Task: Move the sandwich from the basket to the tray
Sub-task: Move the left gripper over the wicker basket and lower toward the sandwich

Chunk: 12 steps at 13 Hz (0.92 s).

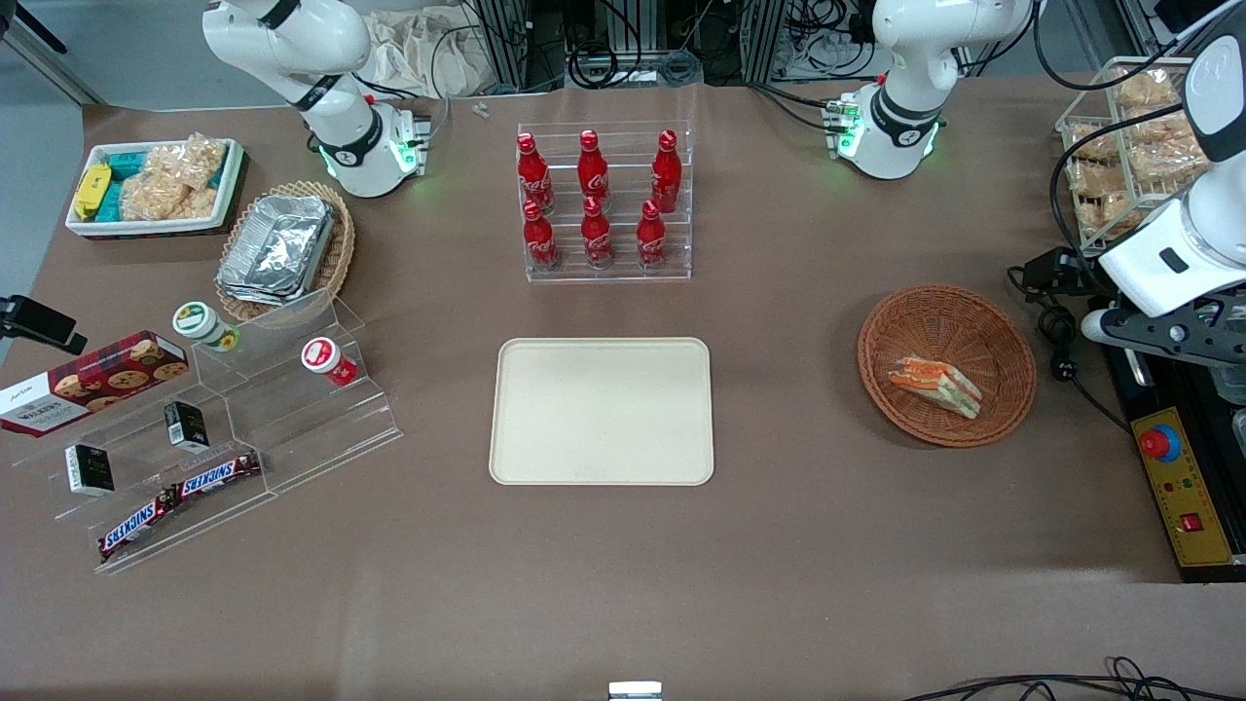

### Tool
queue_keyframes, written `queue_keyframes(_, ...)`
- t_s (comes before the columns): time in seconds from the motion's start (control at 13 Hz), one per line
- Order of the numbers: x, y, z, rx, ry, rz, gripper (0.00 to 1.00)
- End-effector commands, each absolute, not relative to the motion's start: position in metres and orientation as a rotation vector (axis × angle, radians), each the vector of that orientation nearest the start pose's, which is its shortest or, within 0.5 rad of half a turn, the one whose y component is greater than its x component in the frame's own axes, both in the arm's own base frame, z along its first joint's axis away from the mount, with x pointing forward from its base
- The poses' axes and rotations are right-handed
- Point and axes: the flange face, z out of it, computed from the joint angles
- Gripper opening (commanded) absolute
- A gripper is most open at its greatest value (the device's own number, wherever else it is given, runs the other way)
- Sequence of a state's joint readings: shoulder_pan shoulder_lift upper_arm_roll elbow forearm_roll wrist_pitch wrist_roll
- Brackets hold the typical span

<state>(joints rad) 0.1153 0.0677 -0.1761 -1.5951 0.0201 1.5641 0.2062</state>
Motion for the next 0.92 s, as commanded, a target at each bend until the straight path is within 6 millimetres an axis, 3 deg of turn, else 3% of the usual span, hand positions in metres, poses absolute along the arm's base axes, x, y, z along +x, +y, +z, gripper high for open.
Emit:
queue_keyframes(0.0, 0.565, -0.028, 0.58, -3.113, 0.395, 0.167, 1.0)
queue_keyframes(0.15, 0.567, -0.026, 0.58, -3.106, 0.382, 0.175, 1.0)
queue_keyframes(0.31, 0.567, -0.025, 0.573, -3.102, 0.213, 0.197, 1.0)
queue_keyframes(0.62, 0.564, -0.024, 0.535, -3.027, -0.525, 0.261, 1.0)
queue_keyframes(0.85, 0.564, -0.026, 0.485, -2.9, -1.018, 0.128, 1.0)
